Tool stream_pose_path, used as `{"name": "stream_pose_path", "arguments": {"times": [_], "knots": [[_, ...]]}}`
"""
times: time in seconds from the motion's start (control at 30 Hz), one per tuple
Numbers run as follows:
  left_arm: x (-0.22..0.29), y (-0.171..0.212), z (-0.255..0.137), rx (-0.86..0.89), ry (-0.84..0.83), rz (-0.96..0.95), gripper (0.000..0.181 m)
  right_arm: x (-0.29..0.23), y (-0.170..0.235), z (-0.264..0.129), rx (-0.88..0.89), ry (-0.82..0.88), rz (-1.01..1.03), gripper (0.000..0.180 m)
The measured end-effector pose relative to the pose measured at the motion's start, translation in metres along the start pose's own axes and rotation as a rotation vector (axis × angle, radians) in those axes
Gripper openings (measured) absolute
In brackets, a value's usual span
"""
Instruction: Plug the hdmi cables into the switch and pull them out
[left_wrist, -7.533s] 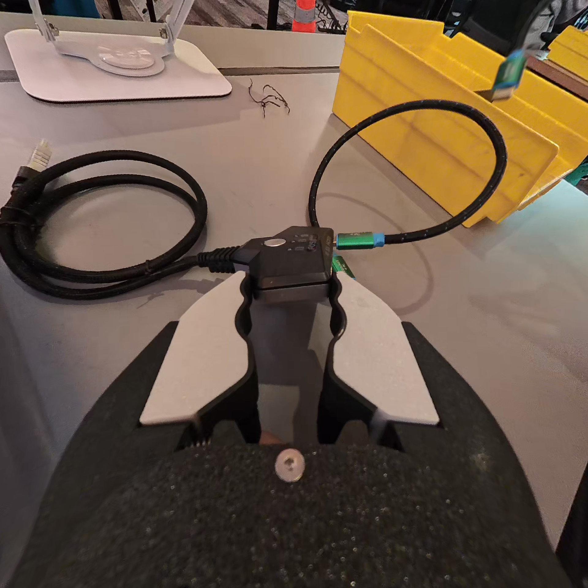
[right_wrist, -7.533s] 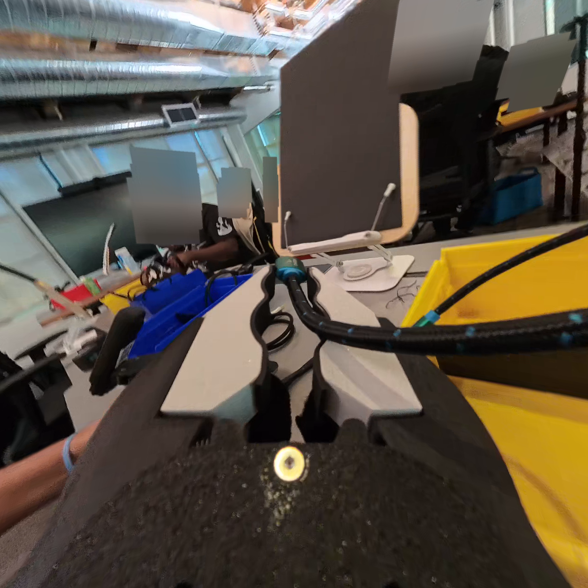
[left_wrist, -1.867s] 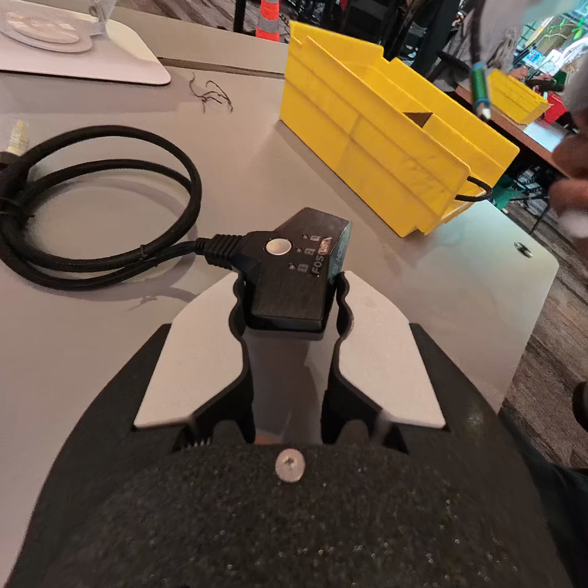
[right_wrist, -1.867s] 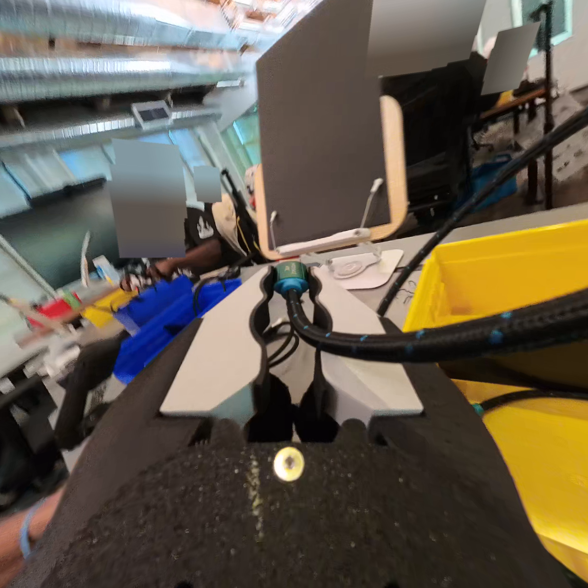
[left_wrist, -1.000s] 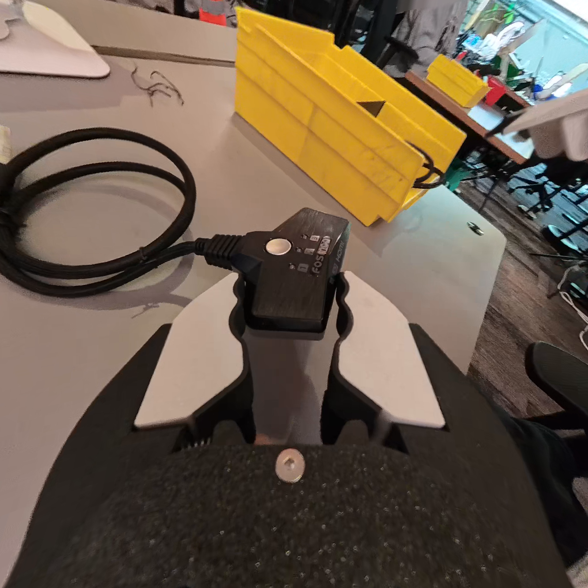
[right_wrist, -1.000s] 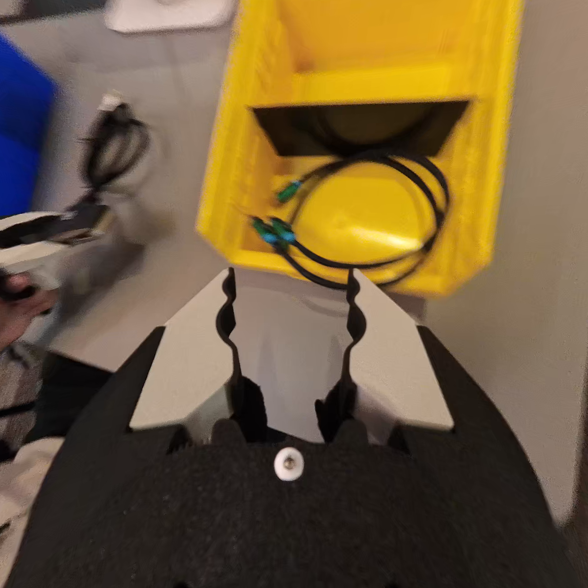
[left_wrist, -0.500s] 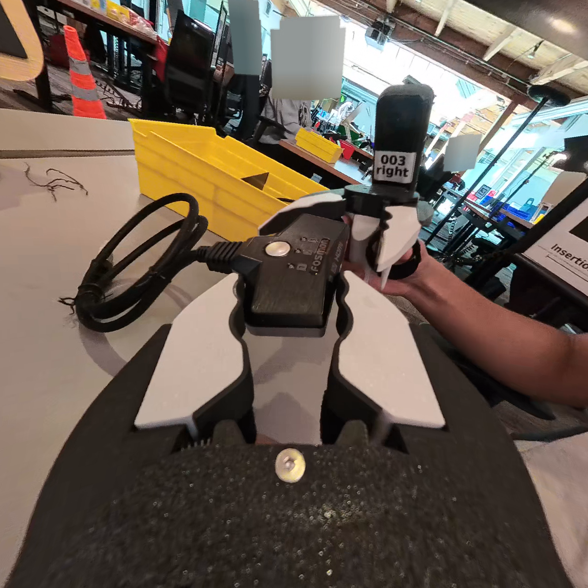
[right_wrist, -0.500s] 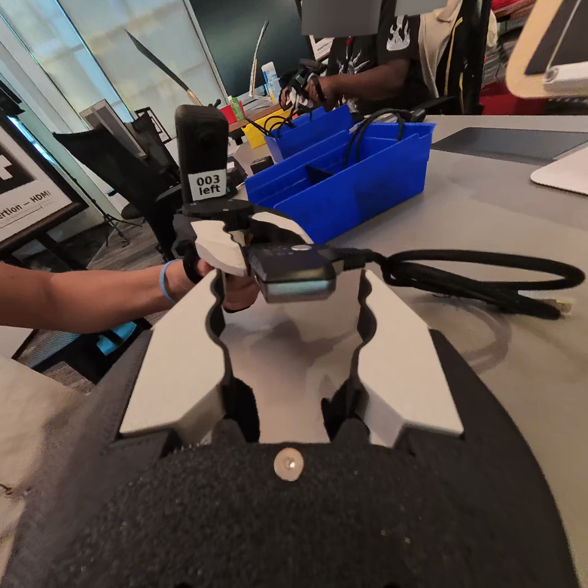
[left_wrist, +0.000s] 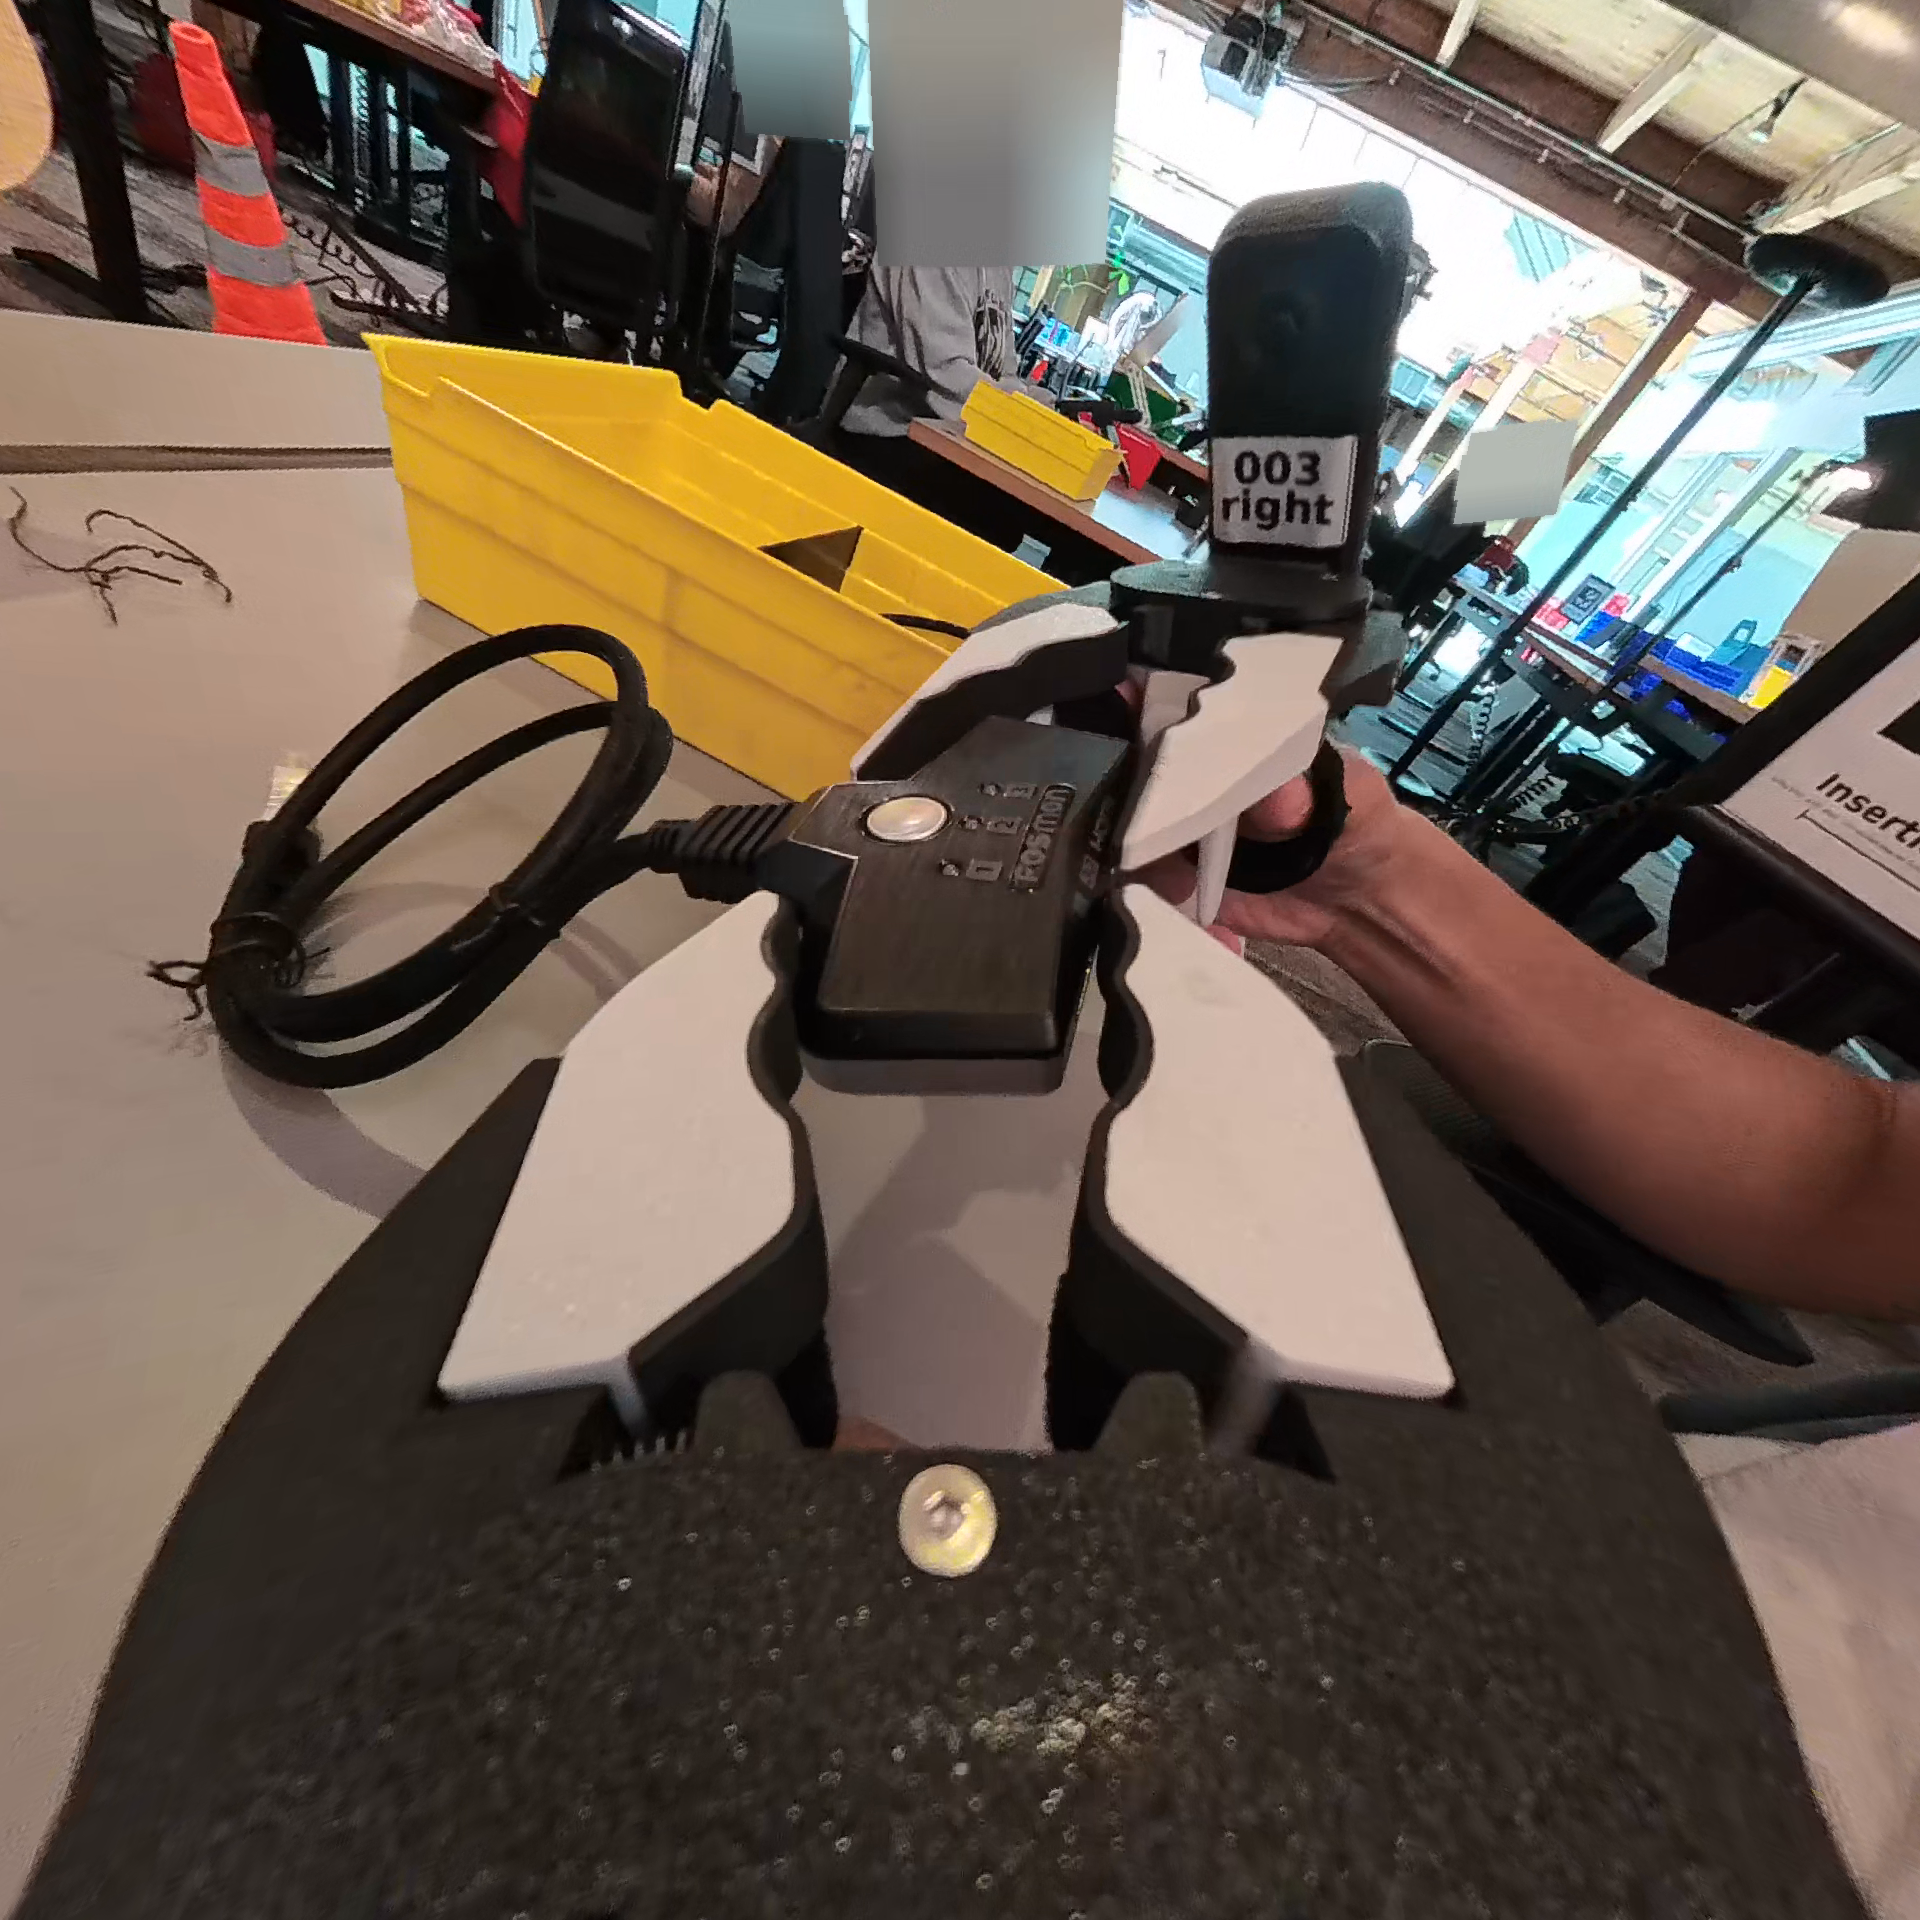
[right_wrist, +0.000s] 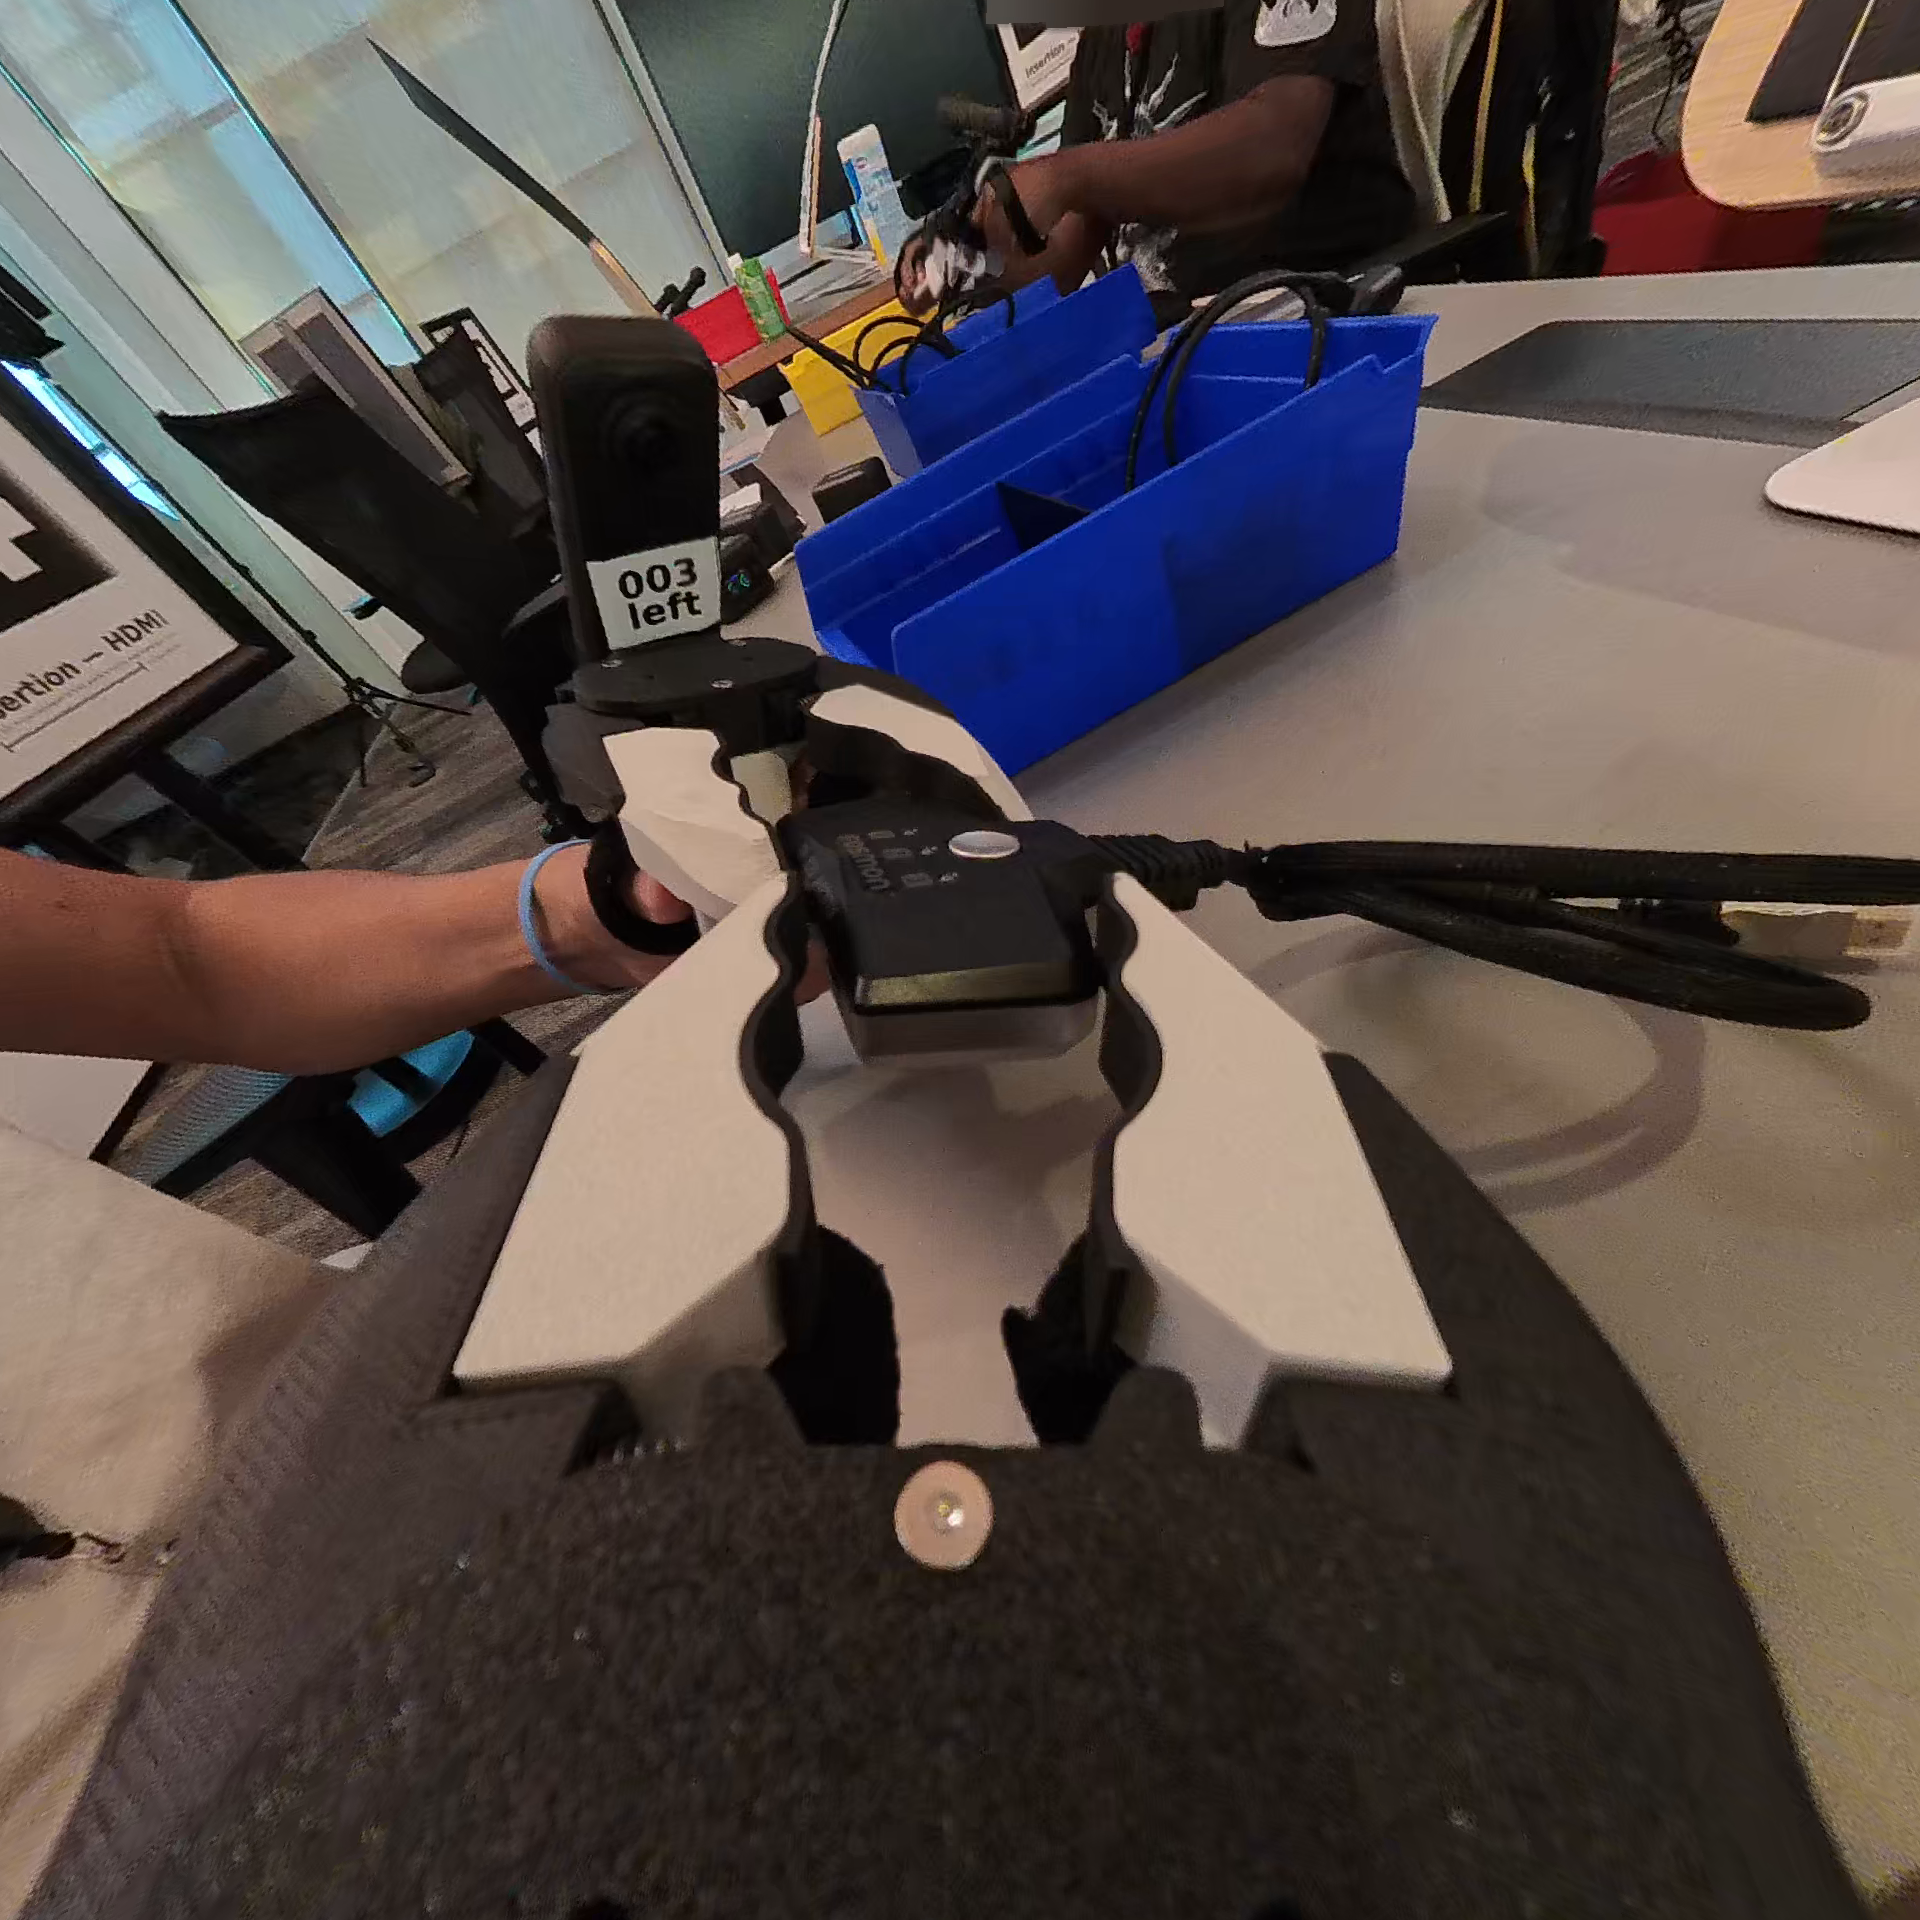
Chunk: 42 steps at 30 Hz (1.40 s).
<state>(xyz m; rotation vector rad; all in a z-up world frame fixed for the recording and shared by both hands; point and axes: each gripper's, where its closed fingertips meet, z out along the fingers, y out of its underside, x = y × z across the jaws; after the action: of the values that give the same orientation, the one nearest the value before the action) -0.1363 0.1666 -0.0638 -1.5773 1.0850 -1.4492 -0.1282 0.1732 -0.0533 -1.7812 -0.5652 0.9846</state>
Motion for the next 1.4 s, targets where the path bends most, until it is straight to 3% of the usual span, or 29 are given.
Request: {"name": "stream_pose_path", "arguments": {"times": [0.63,0.8,0.9,1.0,1.2,1.3,1.4], "knots": [[-0.001,0.005,0.002,-0.003,0.003,-0.022,0.055,0.003,0.013,-0.002,-0.015,-0.041,-0.016,0.055],[-0.007,-0.009,-0.005,0.091,-0.003,-0.051,0.055,0.005,-0.001,0.003,-0.029,-0.023,0.012,0.053],[-0.016,-0.011,-0.013,0.109,-0.015,-0.064,0.066,0.019,-0.034,0.0,-0.002,0.005,0.066,0.053],[-0.027,-0.008,-0.018,0.099,-0.025,-0.099,0.061,0.03,-0.094,-0.014,0.049,0.01,0.124,0.052],[-0.039,0.003,-0.021,0.058,-0.073,-0.105,0.051,0.033,-0.232,-0.086,0.164,0.041,0.195,0.053],[-0.04,0.012,-0.02,0.014,-0.093,-0.095,0.049,0.056,-0.255,-0.129,0.133,0.173,0.236,0.053],[-0.039,0.02,-0.018,-0.012,-0.085,-0.102,0.047,0.1,-0.245,-0.169,0.045,0.355,0.353,0.053]]}}
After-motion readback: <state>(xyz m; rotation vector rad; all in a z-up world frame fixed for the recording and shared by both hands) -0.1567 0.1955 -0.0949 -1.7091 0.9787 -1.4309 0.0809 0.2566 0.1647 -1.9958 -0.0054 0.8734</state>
